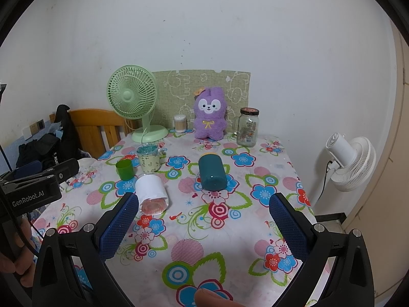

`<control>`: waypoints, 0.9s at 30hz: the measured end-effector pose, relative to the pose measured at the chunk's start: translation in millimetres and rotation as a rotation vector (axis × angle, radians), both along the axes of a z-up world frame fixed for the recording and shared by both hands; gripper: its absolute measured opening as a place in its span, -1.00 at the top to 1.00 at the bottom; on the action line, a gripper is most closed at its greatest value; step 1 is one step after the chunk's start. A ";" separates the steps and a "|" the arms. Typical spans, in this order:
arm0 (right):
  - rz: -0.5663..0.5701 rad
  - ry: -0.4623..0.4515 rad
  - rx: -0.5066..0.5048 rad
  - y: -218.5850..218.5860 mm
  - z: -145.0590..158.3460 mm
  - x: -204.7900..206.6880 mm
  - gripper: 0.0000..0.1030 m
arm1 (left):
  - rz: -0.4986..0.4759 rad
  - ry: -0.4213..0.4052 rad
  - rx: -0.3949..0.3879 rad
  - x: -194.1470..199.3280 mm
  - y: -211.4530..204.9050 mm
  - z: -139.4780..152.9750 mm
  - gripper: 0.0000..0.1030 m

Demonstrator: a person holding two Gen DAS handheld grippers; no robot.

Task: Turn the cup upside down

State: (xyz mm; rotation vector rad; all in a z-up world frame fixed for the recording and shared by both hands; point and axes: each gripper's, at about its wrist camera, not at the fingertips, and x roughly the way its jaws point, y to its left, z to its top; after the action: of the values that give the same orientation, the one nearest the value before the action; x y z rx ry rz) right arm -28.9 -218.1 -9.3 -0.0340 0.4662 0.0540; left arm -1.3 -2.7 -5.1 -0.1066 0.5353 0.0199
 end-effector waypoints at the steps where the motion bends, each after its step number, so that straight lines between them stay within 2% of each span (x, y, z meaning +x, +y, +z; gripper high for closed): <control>1: 0.000 -0.001 0.000 -0.1 0.0 -0.2 -0.99 | 0.000 0.000 0.000 -0.2 0.0 -0.1 -1.00; 21: 0.000 -0.001 -0.001 0.7 -2.5 1.8 -0.99 | -0.003 0.011 0.008 1.0 -0.8 -4.6 -1.00; 27: 0.002 0.064 0.022 -5.2 -9.5 29.5 -0.99 | -0.019 0.061 0.014 25.4 -7.4 -13.1 -1.00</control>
State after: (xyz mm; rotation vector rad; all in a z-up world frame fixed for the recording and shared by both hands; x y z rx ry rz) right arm 0.6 -223.3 -18.8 -0.0114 0.5295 0.0619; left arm 24.1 -10.2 -18.2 -0.0873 0.5972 0.0084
